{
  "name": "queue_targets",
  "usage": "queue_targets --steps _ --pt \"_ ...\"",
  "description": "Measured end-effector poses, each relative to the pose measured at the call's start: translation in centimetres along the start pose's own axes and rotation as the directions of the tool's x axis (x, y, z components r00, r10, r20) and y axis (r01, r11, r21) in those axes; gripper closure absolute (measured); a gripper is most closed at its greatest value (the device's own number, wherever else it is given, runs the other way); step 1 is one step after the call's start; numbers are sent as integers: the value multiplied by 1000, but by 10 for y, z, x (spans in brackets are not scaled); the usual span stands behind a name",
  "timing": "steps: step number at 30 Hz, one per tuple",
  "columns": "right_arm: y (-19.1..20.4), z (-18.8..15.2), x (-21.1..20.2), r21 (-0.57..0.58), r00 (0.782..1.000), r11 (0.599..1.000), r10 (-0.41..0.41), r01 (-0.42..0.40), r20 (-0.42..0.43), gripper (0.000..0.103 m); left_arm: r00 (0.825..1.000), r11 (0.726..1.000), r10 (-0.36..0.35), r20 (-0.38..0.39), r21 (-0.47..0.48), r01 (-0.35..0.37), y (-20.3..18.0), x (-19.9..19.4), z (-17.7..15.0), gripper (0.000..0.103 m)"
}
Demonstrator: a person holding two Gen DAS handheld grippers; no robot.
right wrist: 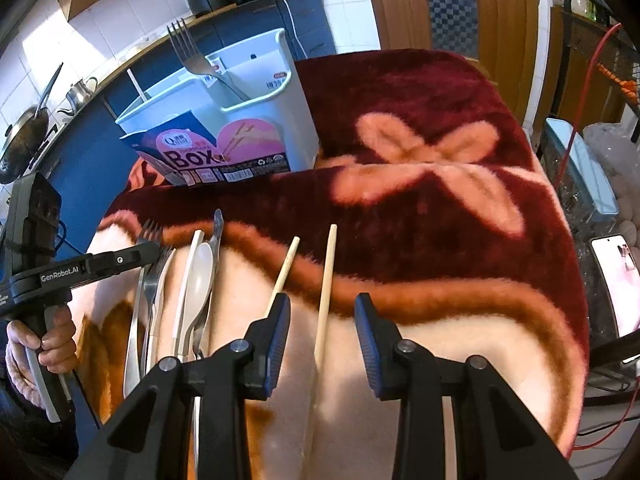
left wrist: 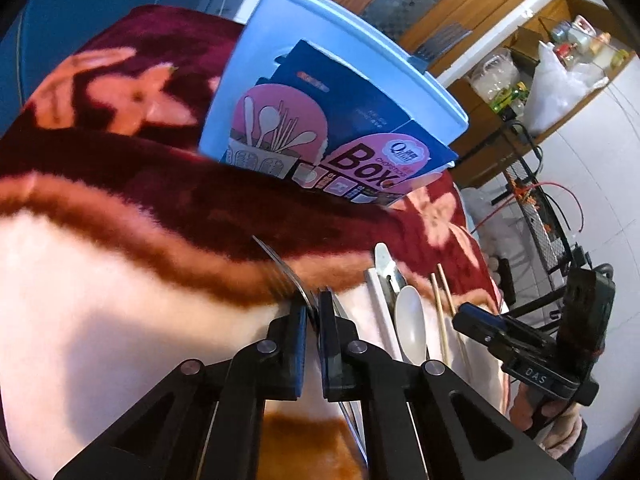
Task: Organize utensils
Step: 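Grasp another silver fork with the left tool while the right tool reaches for a wooden chopstick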
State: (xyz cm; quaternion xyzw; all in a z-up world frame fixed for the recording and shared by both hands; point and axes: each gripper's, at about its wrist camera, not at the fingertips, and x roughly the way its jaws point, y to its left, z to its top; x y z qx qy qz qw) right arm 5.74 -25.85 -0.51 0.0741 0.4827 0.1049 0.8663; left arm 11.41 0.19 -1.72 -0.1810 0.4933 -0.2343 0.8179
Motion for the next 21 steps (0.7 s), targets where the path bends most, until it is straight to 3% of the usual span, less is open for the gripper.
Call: queue_targets --steps 12,21 --pt "0 18 12 10 995 1000 26 -26 -95 65 994 998 40 106 47 -46 3 -38 5 99" --pt "-3 27 19 11 985 999 46 -45 -164 64 968 982 49 244 167 -91 -17 -71 0 100"
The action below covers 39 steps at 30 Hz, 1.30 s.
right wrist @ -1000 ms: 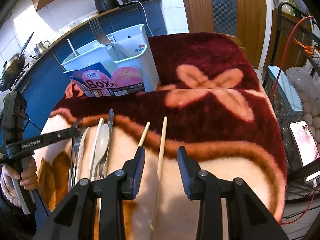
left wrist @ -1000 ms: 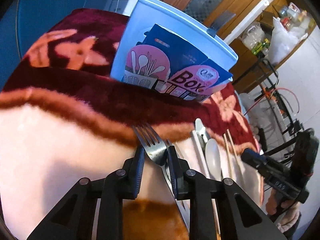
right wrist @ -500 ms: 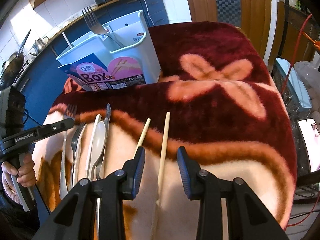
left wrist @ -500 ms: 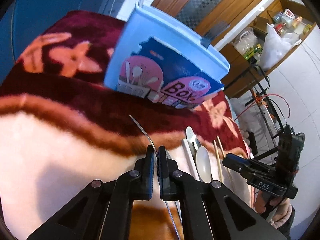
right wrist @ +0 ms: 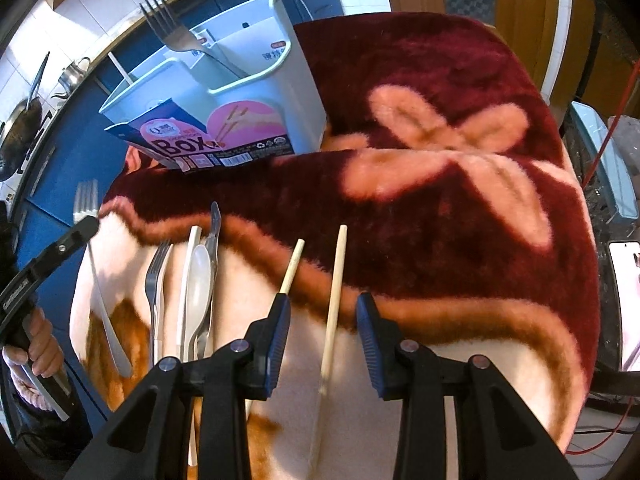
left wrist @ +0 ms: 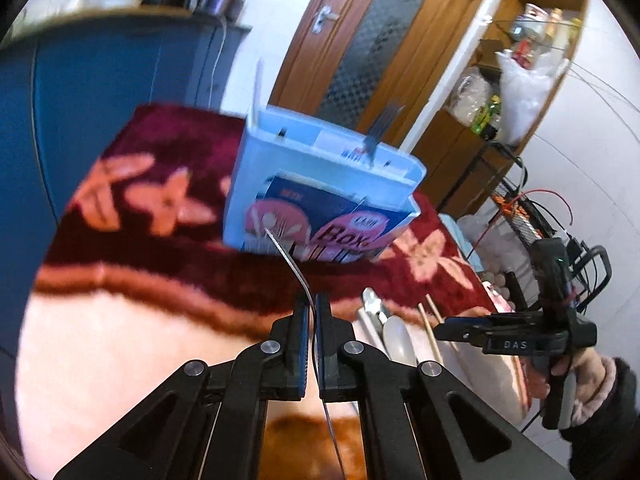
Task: Organize utensils
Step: 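Grasp another silver fork with the left tool while the right tool reaches for a wooden chopstick, then close the right tool on the wooden chopstick while the left tool carries the fork to the holder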
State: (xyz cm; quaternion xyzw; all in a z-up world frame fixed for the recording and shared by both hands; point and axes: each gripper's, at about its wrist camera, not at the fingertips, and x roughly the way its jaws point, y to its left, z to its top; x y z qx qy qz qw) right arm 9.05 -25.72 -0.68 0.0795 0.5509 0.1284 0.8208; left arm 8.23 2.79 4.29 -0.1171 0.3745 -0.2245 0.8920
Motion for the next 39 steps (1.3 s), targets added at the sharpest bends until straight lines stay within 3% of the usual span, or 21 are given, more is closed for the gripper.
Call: queue_targets --steps 4,9,14,19,26,32,39 --pt "0 0 1 8 1000 1000 -1 1 10 65 999 999 11 52 37 -13 -13 -11 4 101" --pt "-3 -9 0 -9 996 998 -59 59 69 94 992 997 38 118 60 -46 -18 -26 10 101" --pt "-10 -18 -13 50 990 999 -28 21 142 97 984 992 74 165 86 -89 -22 -38 15 101" --pt "3 -27 -38 25 965 1000 12 -19 261 97 970 987 90 226 108 -116 -25 -52 28 101" --pt "24 -31 -63 -30 914 999 24 -12 405 97 936 986 91 340 98 -132 -32 -69 67 101" --pt "24 -30 -70 -38 889 996 88 -80 449 97 891 983 76 448 114 -141 -43 -80 100 101" --pt "25 -21 -81 -53 860 996 86 -68 503 97 852 980 104 514 95 -176 -44 -70 132 101"
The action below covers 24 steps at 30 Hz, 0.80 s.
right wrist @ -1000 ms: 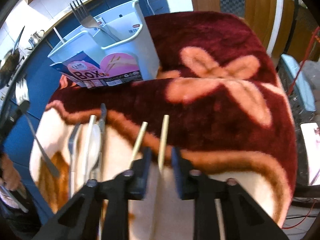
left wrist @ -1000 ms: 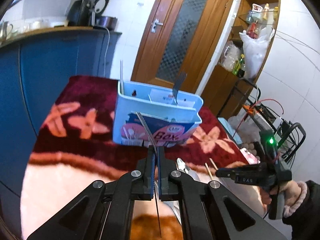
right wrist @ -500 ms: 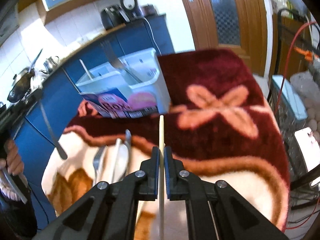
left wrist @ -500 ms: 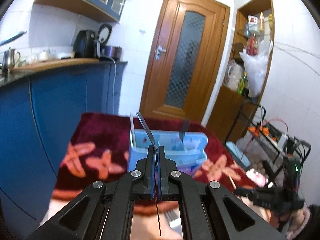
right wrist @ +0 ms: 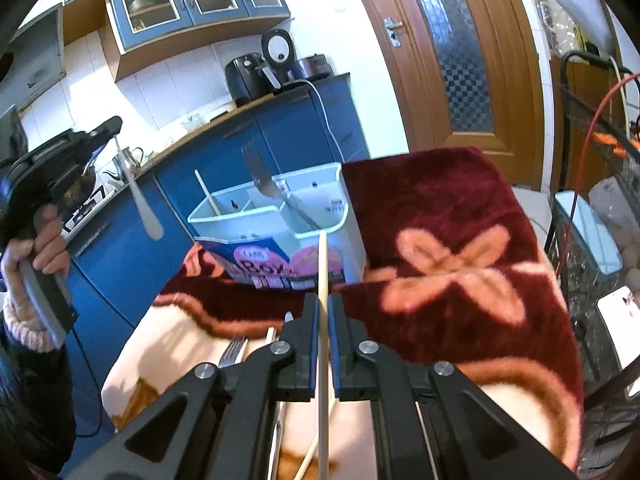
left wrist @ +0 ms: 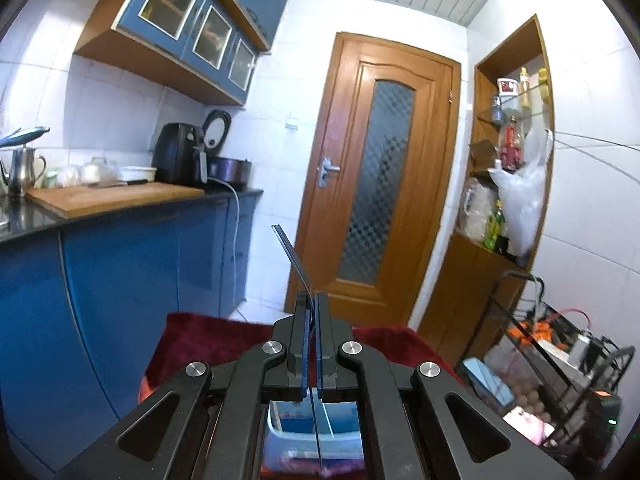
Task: Organize utensils
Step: 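Close the right tool on the wooden chopstick while the left tool carries the fork to the holder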
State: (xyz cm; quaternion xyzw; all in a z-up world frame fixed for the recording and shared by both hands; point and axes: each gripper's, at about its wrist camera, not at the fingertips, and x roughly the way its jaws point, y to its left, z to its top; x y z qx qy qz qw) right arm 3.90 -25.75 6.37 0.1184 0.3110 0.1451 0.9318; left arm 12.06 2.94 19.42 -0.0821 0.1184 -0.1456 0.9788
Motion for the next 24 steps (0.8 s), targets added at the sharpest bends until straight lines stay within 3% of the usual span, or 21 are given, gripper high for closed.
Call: queue_targets --steps 6,15,24 --pt "0 19 -1 -9 998 1000 5 -5 56 97 999 998 53 6 -30 -53 11 37 -1 101" --pt "3 63 8 -23 989 1000 23 -20 146 97 995 991 95 -35 -90 -98 32 71 -33 101" --pt "23 114 28 -97 953 995 46 -18 298 97 993 991 112 -34 -75 -114 27 73 -54 101"
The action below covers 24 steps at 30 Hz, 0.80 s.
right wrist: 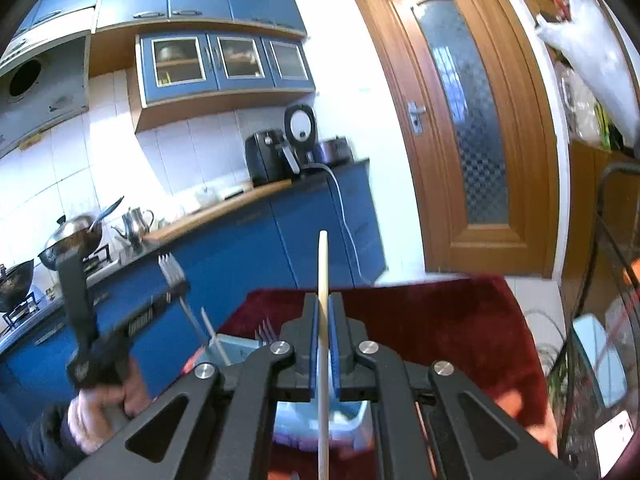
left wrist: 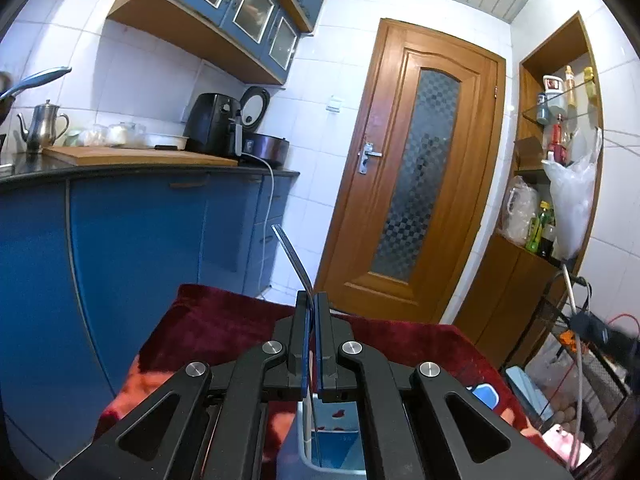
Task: Organize utensils
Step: 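Close the right tool on the wooden chopstick while the left tool carries the fork to the holder, then open the left tool to drop the fork into the holder while the right tool releases the chopstick there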
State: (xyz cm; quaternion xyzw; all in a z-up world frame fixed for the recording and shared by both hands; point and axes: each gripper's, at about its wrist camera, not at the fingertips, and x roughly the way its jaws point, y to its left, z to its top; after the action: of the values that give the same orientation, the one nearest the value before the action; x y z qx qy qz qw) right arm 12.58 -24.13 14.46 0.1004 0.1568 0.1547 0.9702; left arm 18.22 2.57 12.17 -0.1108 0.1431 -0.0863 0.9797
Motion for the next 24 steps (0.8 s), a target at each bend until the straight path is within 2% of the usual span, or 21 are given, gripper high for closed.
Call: queue_targets --steps 6,11,24 --pt "8 1 35 -46 993 999 20 -15 114 97 1000 1000 -2 -7 16 2 -4 -1 -8 101" --pt "8 -6 59 -66 986 998 4 7 165 97 1000 999 -13 -13 30 13 -7 2 -17 101" --pt "7 -30 80 -132 985 988 -52 75 166 97 996 997 -53 -65 47 56 -12 11 -33 101"
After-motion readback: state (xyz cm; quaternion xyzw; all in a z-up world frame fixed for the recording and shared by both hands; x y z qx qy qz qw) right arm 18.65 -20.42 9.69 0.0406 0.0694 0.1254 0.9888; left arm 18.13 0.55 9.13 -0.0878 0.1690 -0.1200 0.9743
